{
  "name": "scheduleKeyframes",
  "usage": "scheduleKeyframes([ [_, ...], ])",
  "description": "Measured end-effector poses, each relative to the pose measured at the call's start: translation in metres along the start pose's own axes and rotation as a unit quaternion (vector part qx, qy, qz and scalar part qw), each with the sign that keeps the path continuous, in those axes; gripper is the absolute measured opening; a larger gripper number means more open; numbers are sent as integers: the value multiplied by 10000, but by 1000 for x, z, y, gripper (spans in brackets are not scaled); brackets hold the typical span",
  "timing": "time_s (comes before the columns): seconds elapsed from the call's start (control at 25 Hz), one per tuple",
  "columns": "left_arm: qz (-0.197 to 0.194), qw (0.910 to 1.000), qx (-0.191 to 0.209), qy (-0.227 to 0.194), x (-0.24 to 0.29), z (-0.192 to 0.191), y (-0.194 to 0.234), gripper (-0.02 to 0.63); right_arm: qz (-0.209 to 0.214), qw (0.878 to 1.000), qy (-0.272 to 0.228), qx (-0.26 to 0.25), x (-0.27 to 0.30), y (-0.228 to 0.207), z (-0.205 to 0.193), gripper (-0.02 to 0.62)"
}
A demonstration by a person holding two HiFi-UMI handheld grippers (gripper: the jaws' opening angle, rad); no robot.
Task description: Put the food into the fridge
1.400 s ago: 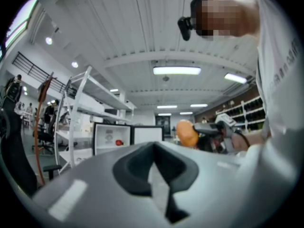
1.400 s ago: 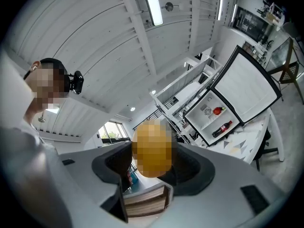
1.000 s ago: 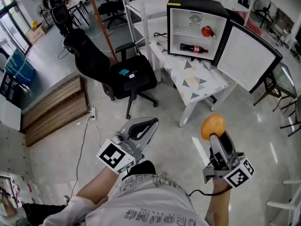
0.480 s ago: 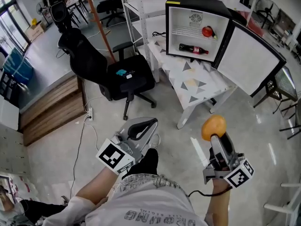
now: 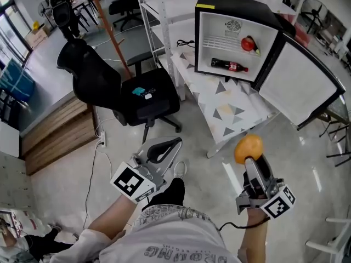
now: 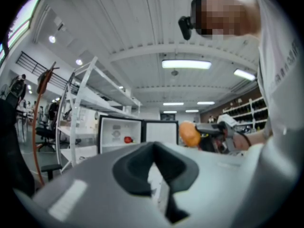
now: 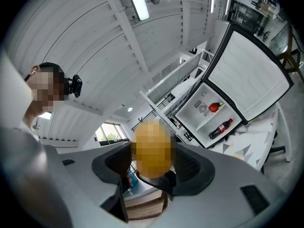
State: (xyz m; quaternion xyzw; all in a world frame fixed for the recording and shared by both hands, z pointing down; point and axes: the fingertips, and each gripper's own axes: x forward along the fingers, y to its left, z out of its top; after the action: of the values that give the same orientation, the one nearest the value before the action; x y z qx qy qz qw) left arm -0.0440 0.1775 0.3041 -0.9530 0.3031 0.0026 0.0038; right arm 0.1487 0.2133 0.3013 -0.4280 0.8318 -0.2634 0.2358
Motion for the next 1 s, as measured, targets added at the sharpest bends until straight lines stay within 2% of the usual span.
scheduleKeyframes([
  [0.64,-198,9996,-187,121,108,-4,162,8,-305,9995,43,7,157,-85,41,258],
  [1.0,-332,9990,-248,179,152,-9,229,8,-456,9989,109,26,226,-121,52,258],
])
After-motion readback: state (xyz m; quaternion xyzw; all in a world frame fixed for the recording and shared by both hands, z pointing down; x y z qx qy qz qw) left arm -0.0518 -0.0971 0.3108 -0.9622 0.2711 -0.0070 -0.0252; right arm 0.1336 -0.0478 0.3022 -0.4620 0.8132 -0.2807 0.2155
